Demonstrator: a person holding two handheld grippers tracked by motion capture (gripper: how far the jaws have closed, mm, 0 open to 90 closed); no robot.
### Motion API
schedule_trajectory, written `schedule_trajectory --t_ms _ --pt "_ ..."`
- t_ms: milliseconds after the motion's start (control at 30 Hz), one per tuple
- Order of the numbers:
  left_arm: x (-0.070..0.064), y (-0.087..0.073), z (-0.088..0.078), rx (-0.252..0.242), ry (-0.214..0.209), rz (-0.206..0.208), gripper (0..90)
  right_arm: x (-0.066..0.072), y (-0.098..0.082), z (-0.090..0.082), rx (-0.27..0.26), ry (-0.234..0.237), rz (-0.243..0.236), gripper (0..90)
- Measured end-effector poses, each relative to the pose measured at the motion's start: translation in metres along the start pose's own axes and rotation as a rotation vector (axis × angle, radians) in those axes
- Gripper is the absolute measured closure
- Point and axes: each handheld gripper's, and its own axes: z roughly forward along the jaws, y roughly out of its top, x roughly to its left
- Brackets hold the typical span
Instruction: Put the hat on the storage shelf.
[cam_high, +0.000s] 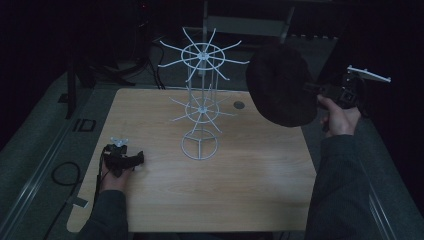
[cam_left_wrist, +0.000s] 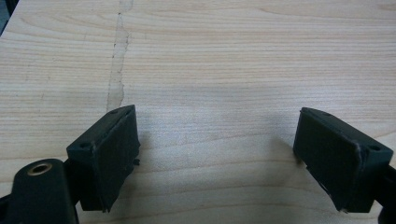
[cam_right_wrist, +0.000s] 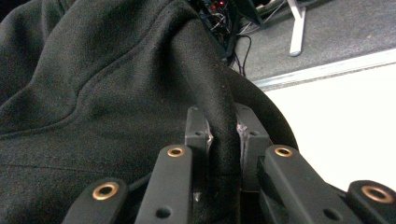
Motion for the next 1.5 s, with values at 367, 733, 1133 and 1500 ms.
schedule_trajectory --t_ms 367,733,1133,1500 --pt "0.000 0.000 0.000 0.001 0.000 0.001 15.2 0.004 0.005 -0.004 -0.020 0.013 -0.002 78.3" --pt "0.000 0.000 0.000 0.001 0.000 0.001 15.2 0.013 0.011 -0.002 -0.036 0.041 0.003 78.3" --pt "0.000 0.000 0.000 0.002 -0.001 0.002 15.2 0.028 0.016 0.005 -0.037 0.073 -0.005 78.3" --pt "0.000 0.000 0.000 0.000 -0.002 0.002 15.1 0.038 0.016 0.016 -0.034 0.092 -0.001 78.2"
